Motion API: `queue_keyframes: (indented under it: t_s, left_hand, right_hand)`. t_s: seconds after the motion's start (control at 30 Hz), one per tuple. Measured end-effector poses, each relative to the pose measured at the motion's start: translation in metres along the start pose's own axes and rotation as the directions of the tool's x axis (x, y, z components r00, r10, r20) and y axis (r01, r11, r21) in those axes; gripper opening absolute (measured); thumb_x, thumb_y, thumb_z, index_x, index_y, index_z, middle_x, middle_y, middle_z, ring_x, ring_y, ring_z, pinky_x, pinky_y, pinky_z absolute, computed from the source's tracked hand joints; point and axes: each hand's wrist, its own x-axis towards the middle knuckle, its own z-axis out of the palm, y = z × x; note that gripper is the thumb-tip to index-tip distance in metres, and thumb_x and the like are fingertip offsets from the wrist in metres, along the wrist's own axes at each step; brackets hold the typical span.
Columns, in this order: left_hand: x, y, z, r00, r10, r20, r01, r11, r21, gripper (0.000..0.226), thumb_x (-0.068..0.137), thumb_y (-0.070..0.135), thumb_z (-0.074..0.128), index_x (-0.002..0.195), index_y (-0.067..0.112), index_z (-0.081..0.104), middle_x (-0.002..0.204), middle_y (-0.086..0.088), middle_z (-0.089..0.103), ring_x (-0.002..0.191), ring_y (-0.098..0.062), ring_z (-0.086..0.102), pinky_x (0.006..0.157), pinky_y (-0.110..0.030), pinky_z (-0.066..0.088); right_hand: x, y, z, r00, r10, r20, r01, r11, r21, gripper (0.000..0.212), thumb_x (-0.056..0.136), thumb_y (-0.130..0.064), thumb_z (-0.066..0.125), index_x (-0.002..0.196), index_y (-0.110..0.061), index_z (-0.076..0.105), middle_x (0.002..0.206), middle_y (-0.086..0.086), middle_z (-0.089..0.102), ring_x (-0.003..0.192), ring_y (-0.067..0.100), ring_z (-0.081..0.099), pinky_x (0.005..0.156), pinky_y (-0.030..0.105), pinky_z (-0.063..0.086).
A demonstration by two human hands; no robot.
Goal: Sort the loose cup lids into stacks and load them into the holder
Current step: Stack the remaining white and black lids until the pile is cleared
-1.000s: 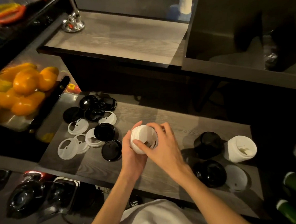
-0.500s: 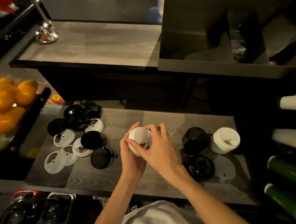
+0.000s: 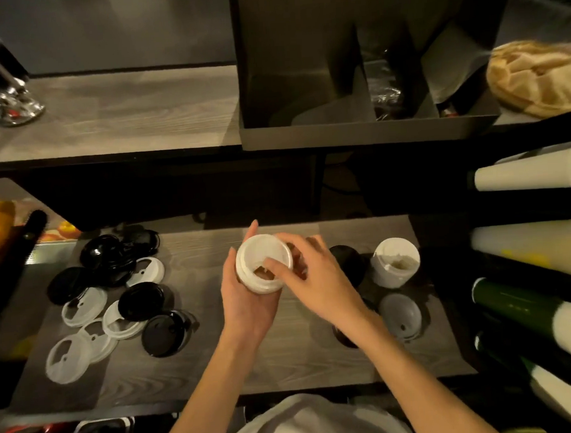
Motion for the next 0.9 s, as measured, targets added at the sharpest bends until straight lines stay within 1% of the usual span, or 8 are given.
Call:
queue_keyframes:
  t_s: [0.1,0.17,0.23,0.33,0.43,0.53,0.7,0.9]
  left_hand:
    - [0.003,0.002,0.020,0.997,-0.027,0.073,0.019,0.994,0.103,0.042,0.111,0.033,0.030,0.147,0.022,0.051,0.141,-0.013,0.061,0.134,-0.014,0.055,0.112,-0.034,0.041]
    - [0.008,-0.003,0.031,0.990,-0.064,0.122,0.050,0.992,0.118,0.043,0.113,0.027,0.023,0.140,0.016,0.054,0.135,-0.014,0.064,0.127,-0.009,0.061,0.103,-0.027,0.047]
    - [0.011,-0.008,0.042,0.979,-0.151,0.141,0.144,0.988,0.055,0.052,0.111,0.041,0.022,0.145,0.014,0.052,0.141,-0.018,0.060,0.131,-0.020,0.059,0.106,-0.035,0.045]
    - [0.013,-0.013,0.057,0.970,-0.188,0.151,0.184,0.982,0.040,0.061,0.102,0.056,0.035,0.144,0.017,0.054,0.140,-0.021,0.060,0.127,-0.031,0.059,0.103,-0.043,0.048]
    - [0.015,-0.019,0.066,0.954,-0.184,0.235,0.175,0.983,0.057,0.046,0.101,0.036,0.054,0.143,0.017,0.057,0.137,-0.023,0.060,0.120,-0.032,0.062,0.091,-0.040,0.055]
    - [0.019,-0.026,0.073,0.950,-0.196,0.241,0.196,0.980,0.024,0.040,0.102,0.028,0.052,0.140,0.017,0.060,0.135,-0.022,0.063,0.119,-0.030,0.063,0.093,-0.039,0.056]
    - [0.023,-0.038,0.096,0.941,-0.226,0.251,0.208,0.973,0.099,0.038,0.106,0.025,0.049,0.138,0.010,0.060,0.134,-0.022,0.064,0.122,-0.032,0.063,0.100,-0.041,0.052]
    - [0.033,-0.047,0.115,0.959,-0.181,0.219,0.124,0.960,0.252,0.036,0.102,0.026,0.057,0.125,0.000,0.065,0.111,-0.017,0.073,0.095,-0.022,0.071,0.079,-0.029,0.060]
  right_hand:
    - [-0.007,0.017,-0.025,0.999,-0.013,-0.033,0.015,0.996,0.083,0.052,0.095,-0.055,0.064,0.143,-0.054,0.044,0.127,-0.016,0.053,0.108,-0.007,0.055,0.082,0.008,0.048]
    - [-0.009,0.024,-0.033,0.998,-0.018,-0.057,0.030,0.974,0.224,0.054,0.095,-0.048,0.068,0.144,-0.052,0.047,0.134,-0.018,0.058,0.110,0.000,0.063,0.082,0.020,0.059]
    - [-0.013,0.029,-0.037,0.996,0.013,-0.085,0.018,0.934,0.356,0.054,0.094,-0.035,0.073,0.144,-0.044,0.052,0.135,-0.016,0.061,0.102,0.009,0.071,0.073,0.032,0.064]
    - [-0.020,0.039,-0.047,0.985,0.052,-0.162,0.022,0.906,0.422,0.052,0.093,-0.027,0.076,0.141,-0.037,0.058,0.122,-0.010,0.068,0.092,0.012,0.074,0.066,0.029,0.063]
    - [-0.025,0.044,-0.056,0.984,0.085,-0.155,-0.004,0.886,0.463,0.047,0.096,-0.026,0.072,0.141,-0.037,0.059,0.120,-0.011,0.069,0.098,0.008,0.073,0.067,0.025,0.061]
    - [-0.028,0.050,-0.068,0.979,0.152,-0.137,-0.051,0.829,0.557,0.039,0.102,-0.025,0.063,0.140,-0.033,0.061,0.116,-0.014,0.073,0.102,0.005,0.073,0.072,0.027,0.063]
    - [-0.034,0.066,-0.086,0.958,0.204,-0.203,-0.063,0.837,0.544,0.035,0.102,-0.026,0.062,0.137,-0.032,0.063,0.116,-0.015,0.072,0.104,0.004,0.071,0.073,0.025,0.062]
    - [-0.032,0.095,-0.108,0.931,0.275,-0.242,-0.131,0.866,0.482,0.033,0.101,-0.034,0.063,0.134,-0.031,0.065,0.123,-0.007,0.068,0.105,0.009,0.069,0.073,0.026,0.062]
